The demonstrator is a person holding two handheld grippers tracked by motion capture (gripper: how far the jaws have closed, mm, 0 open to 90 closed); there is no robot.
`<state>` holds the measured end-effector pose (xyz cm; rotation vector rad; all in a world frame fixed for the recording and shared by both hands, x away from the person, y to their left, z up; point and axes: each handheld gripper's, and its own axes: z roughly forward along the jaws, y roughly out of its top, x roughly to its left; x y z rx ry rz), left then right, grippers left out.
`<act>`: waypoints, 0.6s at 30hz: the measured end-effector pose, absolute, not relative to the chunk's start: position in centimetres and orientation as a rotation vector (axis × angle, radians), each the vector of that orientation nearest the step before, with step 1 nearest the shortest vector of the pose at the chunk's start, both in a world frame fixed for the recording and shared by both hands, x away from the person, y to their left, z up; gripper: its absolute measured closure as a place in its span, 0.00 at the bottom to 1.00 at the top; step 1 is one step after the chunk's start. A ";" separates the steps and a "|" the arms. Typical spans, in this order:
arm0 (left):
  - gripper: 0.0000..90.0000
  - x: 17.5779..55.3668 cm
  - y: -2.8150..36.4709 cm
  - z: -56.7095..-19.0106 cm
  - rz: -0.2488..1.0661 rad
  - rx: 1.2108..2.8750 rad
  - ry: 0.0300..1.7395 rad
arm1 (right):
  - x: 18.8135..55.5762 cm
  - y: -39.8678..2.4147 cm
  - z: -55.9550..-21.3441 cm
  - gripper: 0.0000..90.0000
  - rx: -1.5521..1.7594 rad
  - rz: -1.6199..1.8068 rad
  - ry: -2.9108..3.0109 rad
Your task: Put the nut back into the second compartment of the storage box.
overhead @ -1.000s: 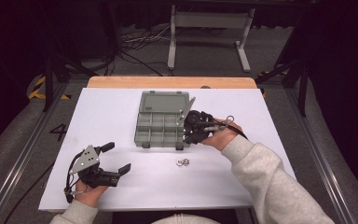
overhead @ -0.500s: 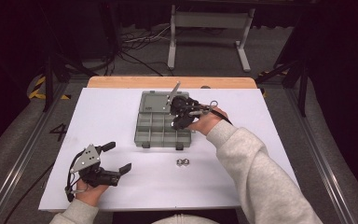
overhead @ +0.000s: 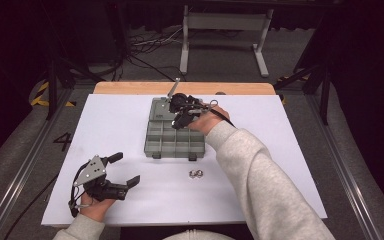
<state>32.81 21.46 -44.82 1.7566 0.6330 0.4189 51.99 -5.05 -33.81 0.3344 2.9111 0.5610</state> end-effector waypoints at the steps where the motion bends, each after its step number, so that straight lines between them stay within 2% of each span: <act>1: 0.02 32.8 21.5 -44.8 0.414 1.756 0.635 | 52.2 -4.8 -34.0 0.78 0.337 0.564 2.910; 18: 0.02 32.9 21.5 -44.9 0.408 1.755 0.635 | 54.8 -2.9 -39.1 0.78 0.413 0.480 2.957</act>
